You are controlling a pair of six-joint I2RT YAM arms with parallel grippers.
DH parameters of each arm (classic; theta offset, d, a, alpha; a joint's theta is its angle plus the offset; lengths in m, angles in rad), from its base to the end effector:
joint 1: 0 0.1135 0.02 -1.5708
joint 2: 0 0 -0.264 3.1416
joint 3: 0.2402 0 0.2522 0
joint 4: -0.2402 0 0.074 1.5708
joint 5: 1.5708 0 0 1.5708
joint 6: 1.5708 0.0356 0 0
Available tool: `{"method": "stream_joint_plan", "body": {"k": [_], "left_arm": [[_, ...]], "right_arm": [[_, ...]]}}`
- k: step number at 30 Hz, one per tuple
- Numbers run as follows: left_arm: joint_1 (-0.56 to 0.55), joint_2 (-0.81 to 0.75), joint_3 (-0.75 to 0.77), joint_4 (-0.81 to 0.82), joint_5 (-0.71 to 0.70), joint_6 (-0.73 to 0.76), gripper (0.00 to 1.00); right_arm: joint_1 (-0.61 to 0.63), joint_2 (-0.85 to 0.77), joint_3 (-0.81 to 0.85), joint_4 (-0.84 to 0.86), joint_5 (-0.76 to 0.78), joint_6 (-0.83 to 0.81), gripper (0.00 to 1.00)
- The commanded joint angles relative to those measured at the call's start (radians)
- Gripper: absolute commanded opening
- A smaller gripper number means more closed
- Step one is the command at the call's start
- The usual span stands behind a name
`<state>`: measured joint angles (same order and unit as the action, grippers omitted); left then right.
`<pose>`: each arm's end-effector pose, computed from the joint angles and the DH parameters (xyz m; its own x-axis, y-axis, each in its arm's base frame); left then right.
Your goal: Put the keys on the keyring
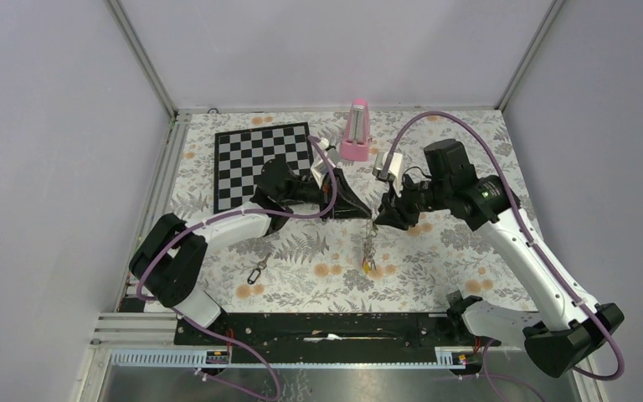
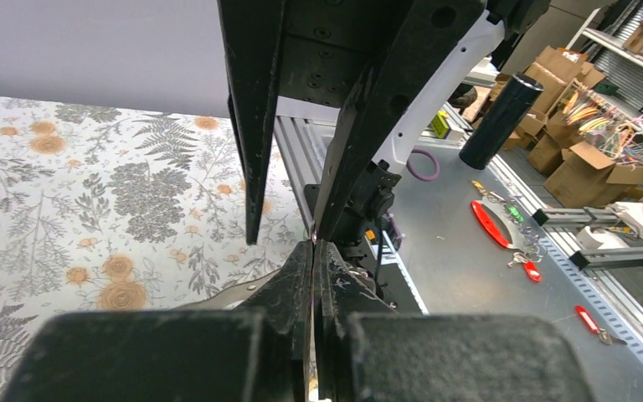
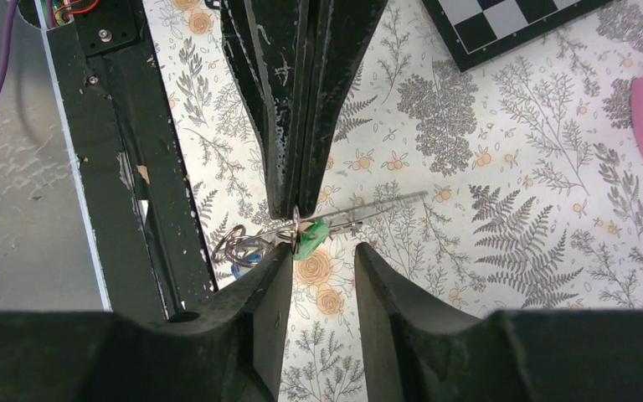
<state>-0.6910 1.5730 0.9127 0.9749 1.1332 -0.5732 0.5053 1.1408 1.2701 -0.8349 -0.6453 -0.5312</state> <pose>0.2380 -0.2387 0.3022 -0.3061 -0.0451 -0.9509 0.9139 -0.2938 -0.2802 0.1849 0.1267 0.3781 -0.0904 -0.5125 -0.8539 -0.9663 0.2527 -0.0493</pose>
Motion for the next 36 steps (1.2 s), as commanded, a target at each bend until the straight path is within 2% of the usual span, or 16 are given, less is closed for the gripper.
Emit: {"method": "stream_joint_plan", "body": {"k": [1,11,17,28,36], "left_arm": [[-0.002,-0.032,-0.016,0.207,0.022,-0.099,0.00],[-0.002,-0.018,-0.019,0.292,0.014,-0.166,0.00],[-0.002,-0.010,-0.028,0.349,-0.005,-0.212,0.00],[-0.002,0.008,-0.070,0.446,-0.073,-0.263,0.00],[-0.002,0.018,-0.073,0.482,-0.085,-0.280,0.00]], "right_arm": [[-0.007,-0.044,-0.017,0.051,-0.040,-0.028,0.42],[-0.008,-0.034,-0.048,0.071,-0.131,-0.037,0.44],[-0.008,-0.032,-0.072,0.095,-0.153,-0.031,0.38],[-0.020,-0.023,-0.082,0.140,-0.221,0.014,0.15],[-0.030,-0.027,-0.130,0.178,-0.280,0.047,0.12]]}}
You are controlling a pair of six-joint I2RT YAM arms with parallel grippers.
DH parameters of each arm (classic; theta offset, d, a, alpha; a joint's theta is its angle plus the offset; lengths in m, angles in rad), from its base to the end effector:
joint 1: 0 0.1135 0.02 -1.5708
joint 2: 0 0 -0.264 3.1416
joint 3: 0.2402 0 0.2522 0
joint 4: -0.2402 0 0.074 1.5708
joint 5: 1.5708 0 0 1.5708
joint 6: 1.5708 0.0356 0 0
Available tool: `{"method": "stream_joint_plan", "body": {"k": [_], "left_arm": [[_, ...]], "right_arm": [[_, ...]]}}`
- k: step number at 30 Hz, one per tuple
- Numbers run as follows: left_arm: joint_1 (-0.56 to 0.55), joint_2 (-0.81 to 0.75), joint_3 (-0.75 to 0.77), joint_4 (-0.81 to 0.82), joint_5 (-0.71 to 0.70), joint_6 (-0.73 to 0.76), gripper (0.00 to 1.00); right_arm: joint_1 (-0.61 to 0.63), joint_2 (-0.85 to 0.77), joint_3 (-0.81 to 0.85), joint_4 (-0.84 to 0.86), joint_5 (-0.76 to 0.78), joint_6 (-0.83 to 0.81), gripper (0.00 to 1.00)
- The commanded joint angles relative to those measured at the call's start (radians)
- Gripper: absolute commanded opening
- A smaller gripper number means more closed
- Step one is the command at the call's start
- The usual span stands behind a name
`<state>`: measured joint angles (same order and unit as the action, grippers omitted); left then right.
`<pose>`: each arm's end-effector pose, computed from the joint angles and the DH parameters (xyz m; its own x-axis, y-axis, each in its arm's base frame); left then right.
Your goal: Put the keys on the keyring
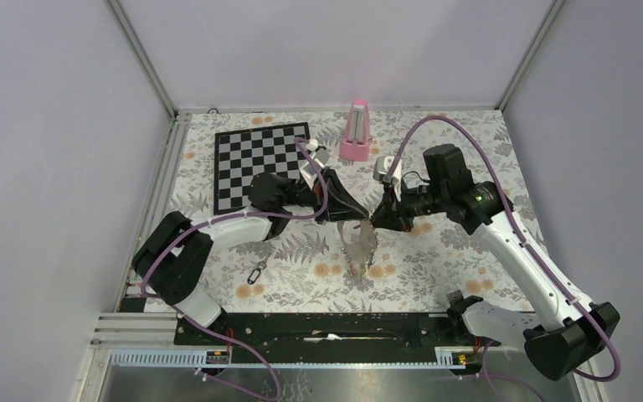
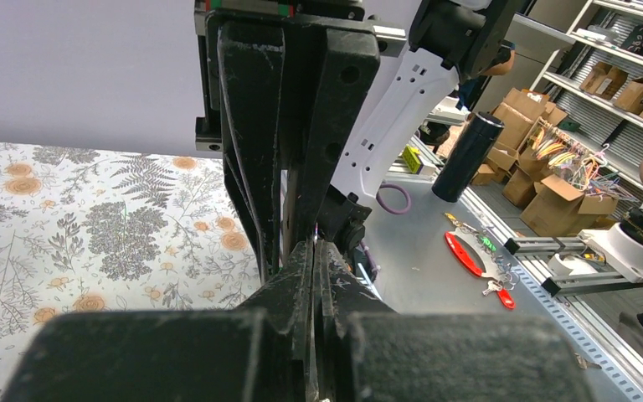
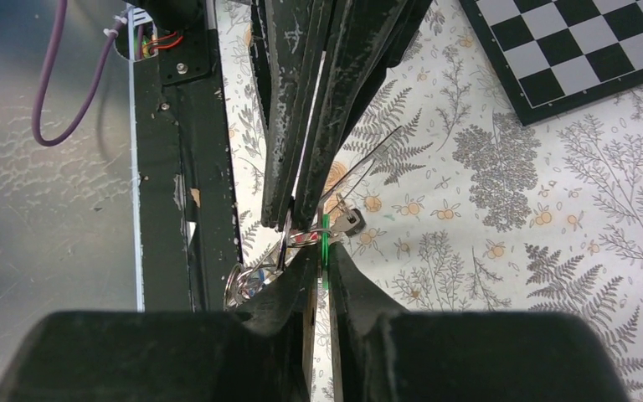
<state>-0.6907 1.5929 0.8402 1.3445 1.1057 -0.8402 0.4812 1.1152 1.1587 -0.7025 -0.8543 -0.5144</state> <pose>0.2266 -0.2286 0.3040 -0.3517 -0.1427 -0.9252 0.8925 -0.3494 -0.2854 0.1852 0.1270 0.3615 -0.0630 -0.3974 -0.9155 -0.9918 0.1272 0.0130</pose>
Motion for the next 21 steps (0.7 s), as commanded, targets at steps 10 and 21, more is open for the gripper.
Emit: {"method": "stream_joint_plan", "body": {"k": [10,21], "left_arm": [[0.007,-0.009,-0.008,0.113,-0.044,-0.005,0.00],[0.013,-0.050,-0.024,-0.012,-0.001,0.112,0.00]], "right_arm": [[-0.053,-0.088,-0.057,0.053,-0.061,0.029,0.04],[-0.076,-0.135,-0.043,0.028,-0.021,0.009,0.00]]}}
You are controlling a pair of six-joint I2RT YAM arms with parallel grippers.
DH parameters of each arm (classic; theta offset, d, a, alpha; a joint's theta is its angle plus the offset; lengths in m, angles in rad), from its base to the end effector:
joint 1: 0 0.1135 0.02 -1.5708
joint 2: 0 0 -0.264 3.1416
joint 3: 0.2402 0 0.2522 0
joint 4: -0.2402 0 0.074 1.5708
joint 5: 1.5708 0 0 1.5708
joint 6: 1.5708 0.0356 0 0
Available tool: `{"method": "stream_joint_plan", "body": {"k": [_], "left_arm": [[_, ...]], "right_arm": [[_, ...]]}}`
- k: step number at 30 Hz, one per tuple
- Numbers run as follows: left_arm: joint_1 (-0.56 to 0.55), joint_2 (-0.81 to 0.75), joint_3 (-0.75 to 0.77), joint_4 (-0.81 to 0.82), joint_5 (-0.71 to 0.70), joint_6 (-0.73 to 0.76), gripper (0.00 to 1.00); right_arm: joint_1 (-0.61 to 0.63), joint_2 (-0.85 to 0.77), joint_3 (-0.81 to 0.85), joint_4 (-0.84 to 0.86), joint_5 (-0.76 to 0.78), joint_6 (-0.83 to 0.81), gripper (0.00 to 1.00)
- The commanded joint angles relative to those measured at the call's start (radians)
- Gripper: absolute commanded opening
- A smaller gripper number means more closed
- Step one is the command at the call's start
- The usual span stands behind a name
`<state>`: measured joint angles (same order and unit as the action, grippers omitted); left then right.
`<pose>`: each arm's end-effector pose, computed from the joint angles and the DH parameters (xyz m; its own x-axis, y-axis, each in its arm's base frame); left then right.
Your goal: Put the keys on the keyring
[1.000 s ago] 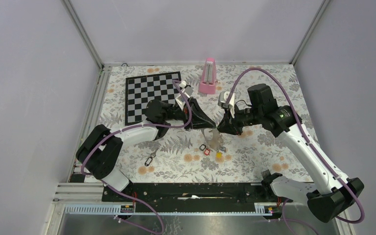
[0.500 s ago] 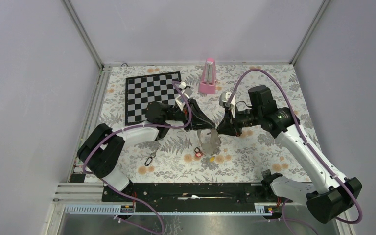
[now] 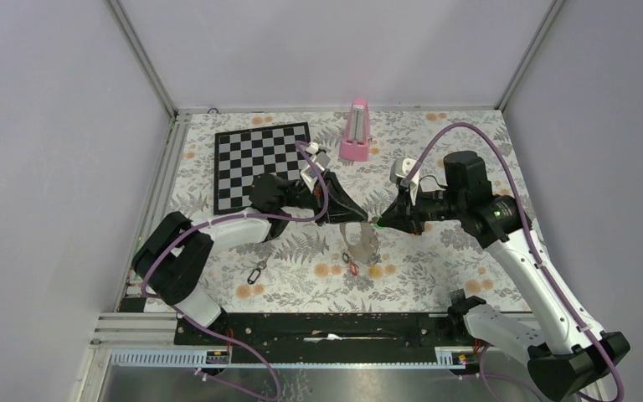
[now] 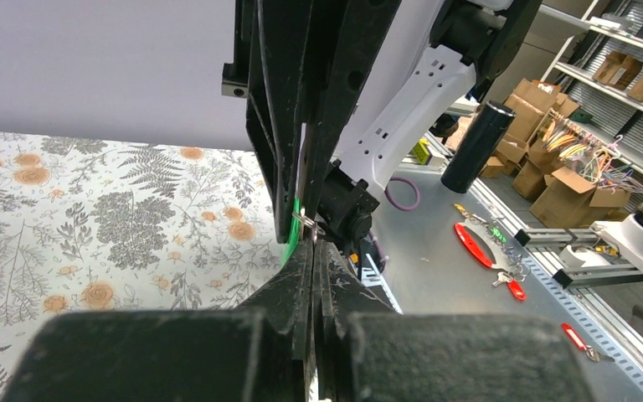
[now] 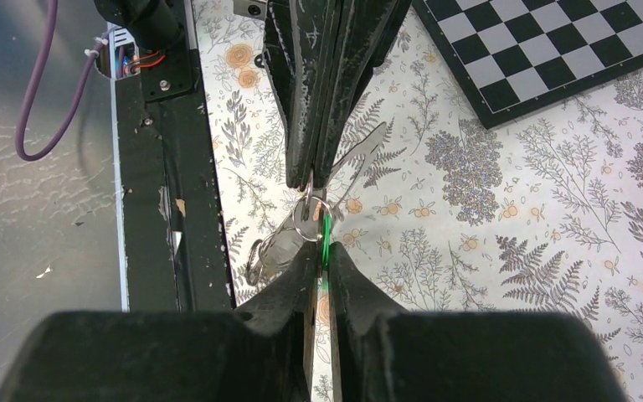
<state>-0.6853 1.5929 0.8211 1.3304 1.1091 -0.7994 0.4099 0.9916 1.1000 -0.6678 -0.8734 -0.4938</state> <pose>0.2271 -0.2268 0.2972 -0.3375 -0.1366 -0.9314 0.9005 -0.3350 -0.2772 0.1676 0.1026 0.3692 -0.0248 -0.3427 -0.9391 -0.9807 0.1905 -0.0435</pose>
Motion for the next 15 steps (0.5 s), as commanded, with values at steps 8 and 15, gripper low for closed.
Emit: {"method": "stream_joint_plan", "body": {"k": [8,15], "left_arm": [[0.007,-0.055,0.017,-0.106,0.002,0.140,0.00],[0.006,-0.070,0.033,-0.254,0.008,0.242,0.00]], "right_arm": [[-0.005,-0.003,0.042,-0.043,0.053,-0.033,0.00],[-0.001,0.021,0.093,-0.095,0.157,-0.069,0.00]]}}
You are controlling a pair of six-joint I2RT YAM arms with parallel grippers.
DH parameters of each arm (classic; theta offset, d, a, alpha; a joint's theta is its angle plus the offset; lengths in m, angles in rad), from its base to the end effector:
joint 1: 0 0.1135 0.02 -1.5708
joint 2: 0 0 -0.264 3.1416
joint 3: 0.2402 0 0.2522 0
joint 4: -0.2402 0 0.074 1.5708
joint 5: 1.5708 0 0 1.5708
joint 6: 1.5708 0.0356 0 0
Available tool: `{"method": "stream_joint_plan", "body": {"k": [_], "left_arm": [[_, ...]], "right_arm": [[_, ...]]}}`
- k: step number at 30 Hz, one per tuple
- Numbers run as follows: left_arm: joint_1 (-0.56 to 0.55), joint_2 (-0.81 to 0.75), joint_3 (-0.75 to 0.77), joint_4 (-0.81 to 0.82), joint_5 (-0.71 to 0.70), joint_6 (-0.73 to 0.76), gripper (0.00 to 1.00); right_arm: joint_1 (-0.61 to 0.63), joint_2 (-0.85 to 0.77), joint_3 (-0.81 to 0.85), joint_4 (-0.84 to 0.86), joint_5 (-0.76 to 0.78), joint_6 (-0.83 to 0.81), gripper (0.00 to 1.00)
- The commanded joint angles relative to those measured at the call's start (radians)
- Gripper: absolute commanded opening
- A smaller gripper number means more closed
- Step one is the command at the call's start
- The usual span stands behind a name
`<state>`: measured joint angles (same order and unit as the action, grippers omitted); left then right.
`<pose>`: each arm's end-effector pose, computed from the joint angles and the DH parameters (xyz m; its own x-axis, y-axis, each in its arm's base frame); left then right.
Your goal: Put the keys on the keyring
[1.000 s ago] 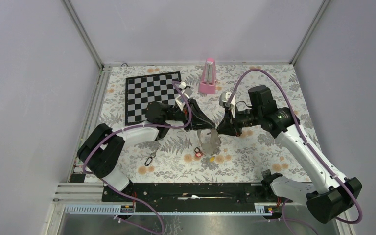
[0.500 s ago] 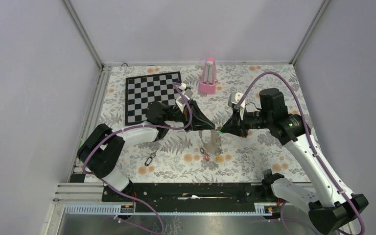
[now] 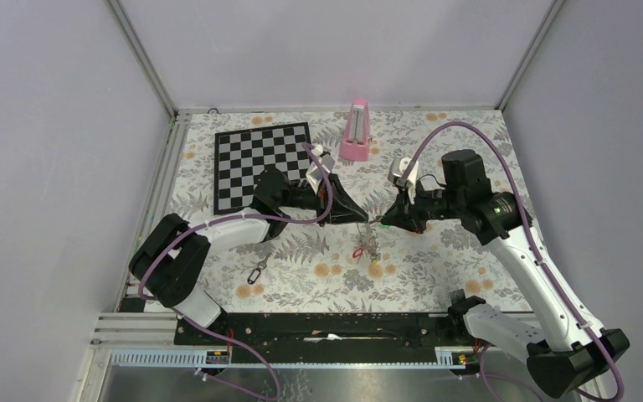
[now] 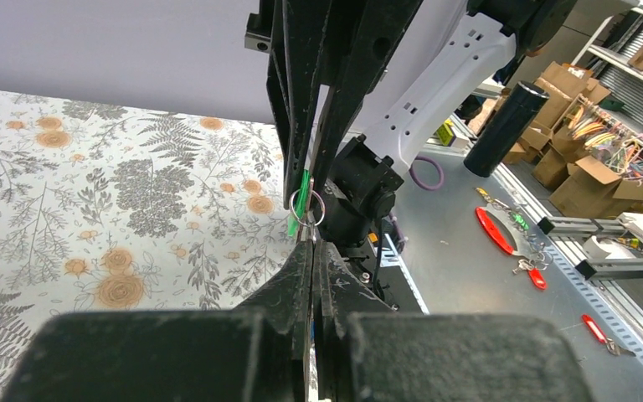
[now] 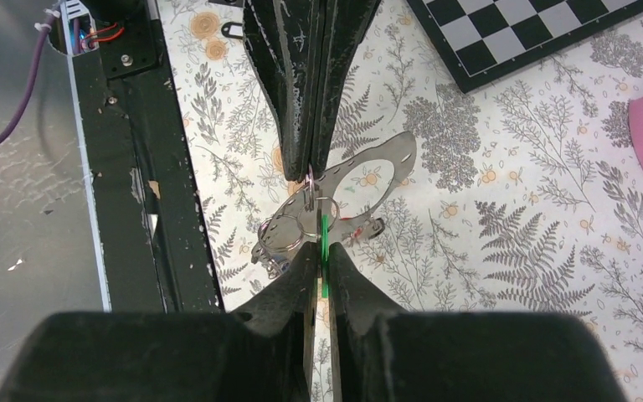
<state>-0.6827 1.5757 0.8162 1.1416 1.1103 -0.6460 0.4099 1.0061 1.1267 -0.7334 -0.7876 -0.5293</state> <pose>0.2309 -0.2289 0.2858 -0.3260 -0.0797 -0.9420 0.9130 -0.2851 -0.2919 0.1695 0.1012 0.3685 -0.0449 -0.4079 -0.9119 -0.9680 0.2434 -0.0612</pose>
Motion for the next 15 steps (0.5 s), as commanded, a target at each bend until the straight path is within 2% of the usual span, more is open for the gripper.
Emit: {"method": "stream_joint_plan", "body": {"k": [1,10,15], "left_arm": [[0.003,-0.053,0.043,-0.092,0.006,0.105,0.00],[-0.002,-0.057,0.090,-0.321,-0.014,0.256,0.00],[-0.003,-0.052,0.110,-0.355,-0.020,0.272,0.22]], "right_arm": [[0.001,0.010,0.071,-0.033,0.074,-0.033,0.00],[0.041,0.052,0.103,-0.047,0.151,-0.036,0.00],[0.046,0.057,0.103,-0.043,0.188,-0.031,0.00]]}}
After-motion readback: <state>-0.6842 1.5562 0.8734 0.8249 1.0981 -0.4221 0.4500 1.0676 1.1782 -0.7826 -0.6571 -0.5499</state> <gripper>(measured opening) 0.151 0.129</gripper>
